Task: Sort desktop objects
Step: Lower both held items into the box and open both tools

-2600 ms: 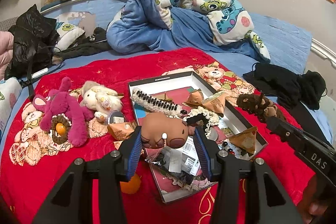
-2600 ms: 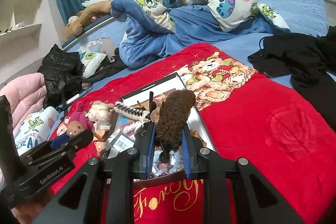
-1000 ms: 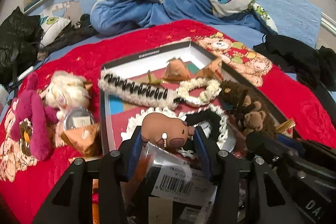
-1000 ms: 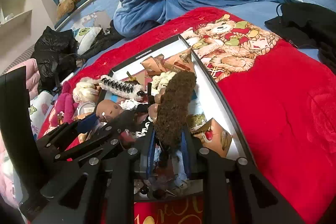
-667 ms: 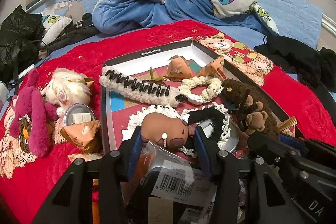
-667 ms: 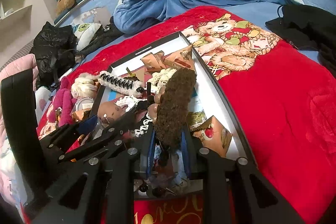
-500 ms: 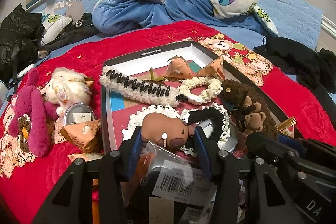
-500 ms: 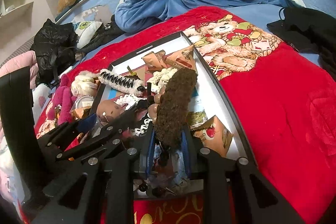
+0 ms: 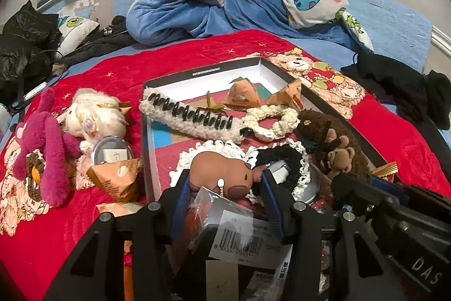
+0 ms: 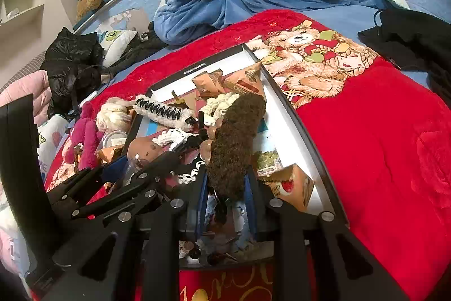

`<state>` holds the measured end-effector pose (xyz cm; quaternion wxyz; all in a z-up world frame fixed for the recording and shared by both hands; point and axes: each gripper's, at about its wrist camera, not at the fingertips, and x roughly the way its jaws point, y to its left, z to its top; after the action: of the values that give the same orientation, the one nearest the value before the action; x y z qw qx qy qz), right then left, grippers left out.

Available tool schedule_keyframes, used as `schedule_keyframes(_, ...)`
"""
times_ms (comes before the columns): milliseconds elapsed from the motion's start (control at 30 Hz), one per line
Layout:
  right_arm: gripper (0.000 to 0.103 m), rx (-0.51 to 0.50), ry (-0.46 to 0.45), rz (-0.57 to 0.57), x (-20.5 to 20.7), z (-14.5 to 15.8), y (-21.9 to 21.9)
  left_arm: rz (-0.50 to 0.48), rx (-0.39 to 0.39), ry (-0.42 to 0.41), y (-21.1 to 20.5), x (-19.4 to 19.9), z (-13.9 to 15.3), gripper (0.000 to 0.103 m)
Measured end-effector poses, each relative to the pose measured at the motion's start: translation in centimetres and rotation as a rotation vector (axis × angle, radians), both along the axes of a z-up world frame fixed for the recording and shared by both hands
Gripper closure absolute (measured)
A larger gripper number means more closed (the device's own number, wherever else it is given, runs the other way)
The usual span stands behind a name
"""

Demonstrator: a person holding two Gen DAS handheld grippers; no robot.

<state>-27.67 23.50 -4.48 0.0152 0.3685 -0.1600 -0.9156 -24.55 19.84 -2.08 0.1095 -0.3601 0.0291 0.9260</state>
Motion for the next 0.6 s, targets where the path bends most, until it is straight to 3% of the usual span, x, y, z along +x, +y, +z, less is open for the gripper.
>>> schedule_keyframes(167,0.076,-0.010,0.010,-0.003,0.1,0.3,-0.1,-0.016,-0.023,-0.002,0.0,0.2,0.3,0.052)
schedule_keyframes(267,0.071,-0.009,0.016,-0.010,0.2,0.5,-0.1,-0.041,-0.033,0.005,0.2,0.5,0.3,0.030)
schedule_keyframes(333,0.054,-0.038,0.036,0.001,0.4,0.9,0.0,-0.057,-0.014,0.016,0.2,0.8,0.5,0.012)
schedule_keyframes(400,0.048,-0.052,0.050,0.010,0.5,1.3,0.0,-0.058,-0.010,0.038,0.2,1.1,0.8,0.001)
schedule_keyframes(600,0.035,-0.052,0.071,0.004,0.8,1.9,-0.2,-0.047,0.014,0.083,-0.3,1.2,1.5,0.000)
